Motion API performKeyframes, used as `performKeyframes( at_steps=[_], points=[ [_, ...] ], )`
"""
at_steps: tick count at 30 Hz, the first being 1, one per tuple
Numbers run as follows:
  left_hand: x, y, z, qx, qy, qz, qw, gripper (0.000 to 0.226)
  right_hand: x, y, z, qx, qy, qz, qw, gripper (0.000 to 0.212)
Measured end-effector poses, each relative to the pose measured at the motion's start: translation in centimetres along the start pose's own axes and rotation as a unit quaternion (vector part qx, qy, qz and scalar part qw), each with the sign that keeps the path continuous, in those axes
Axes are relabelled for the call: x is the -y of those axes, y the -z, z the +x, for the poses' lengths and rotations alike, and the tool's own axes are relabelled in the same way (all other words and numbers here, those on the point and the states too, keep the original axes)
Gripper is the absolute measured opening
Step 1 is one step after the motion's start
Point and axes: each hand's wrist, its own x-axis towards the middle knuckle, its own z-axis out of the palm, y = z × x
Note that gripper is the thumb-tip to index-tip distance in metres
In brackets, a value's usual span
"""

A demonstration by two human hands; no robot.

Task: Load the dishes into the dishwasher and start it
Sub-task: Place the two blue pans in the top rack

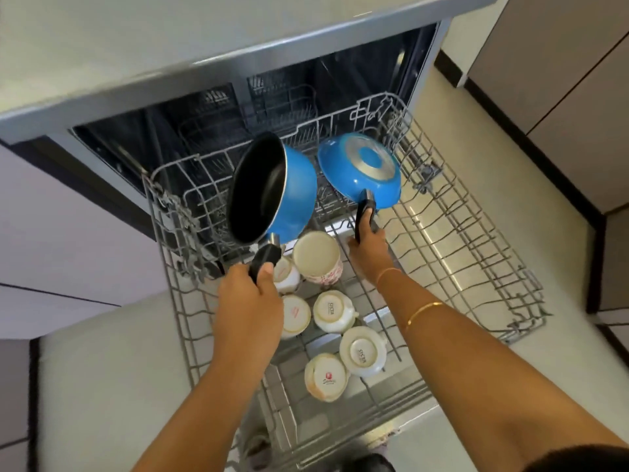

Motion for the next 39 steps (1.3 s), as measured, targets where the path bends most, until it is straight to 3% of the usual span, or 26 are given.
performKeyframes(
  at_steps=[4, 8, 11, 14, 17, 19, 22, 25, 31, 33, 36, 39],
  points=[
    [0.4, -0.4, -0.1, 0.026, 0.003, 0.013, 1.0, 0.024, -0.8, -0.1, 0.4, 0.002, 0.036, 0.001, 0.999, 0.073],
    [0.7, -0.6, -0.7, 0.046, 0.007, 0.011, 0.999, 0.023, -0.9, -0.5, 0.0, -0.005, 0.055, -0.002, 0.998, 0.057],
    [0.5, -0.7, -1.0, 0.048, 0.007, 0.006, 0.999, 0.022, -0.9, -0.9, -0.4, -0.051, 0.056, -0.091, 0.993, 0.053],
    [0.6, -0.8, -0.8, 0.048, 0.012, 0.015, 0.999, 0.023, -1.2, -0.8, -0.1, -0.014, 0.026, -0.144, 0.989, 0.05],
    [0.4, -1.1, -0.9, 0.05, 0.005, 0.018, 0.999, 0.025, -1.9, 0.3, 0.4, 0.051, 0.018, -0.083, 0.995, 0.047],
    [0.1, -1.4, -1.3, 0.052, -0.005, 0.018, 0.998, 0.024, -2.4, 0.9, 0.3, 0.035, 0.042, -0.023, 0.998, 0.044],
    [-0.1, -1.6, -2.2, 0.057, -0.021, 0.012, 0.998, 0.021, -3.1, 1.7, -1.1, -0.058, 0.065, 0.083, 0.993, 0.037],
    [-0.4, -2.1, -3.3, 0.079, -0.052, 0.022, 0.995, 0.022, -4.4, 2.9, -3.4, -0.151, 0.025, 0.19, 0.97, 0.029],
    [-1.4, -5.7, -6.7, 0.166, -0.129, 0.005, 0.978, 0.023, -6.8, 4.4, -8.0, -0.271, -0.051, 0.374, 0.885, 0.023],
    [-1.7, -7.3, -7.5, 0.216, -0.104, -0.035, 0.97, 0.026, -7.5, 4.8, -9.1, -0.302, -0.067, 0.4, 0.863, 0.023],
    [-1.9, -9.5, -7.5, 0.309, 0.023, -0.168, 0.936, 0.034, -8.7, 5.8, -10.1, -0.344, -0.085, 0.416, 0.838, 0.022],
    [-1.2, -11.7, -6.8, 0.349, 0.079, -0.218, 0.908, 0.034, -10.0, 6.5, -10.3, -0.355, -0.094, 0.427, 0.826, 0.024]
  ],
)
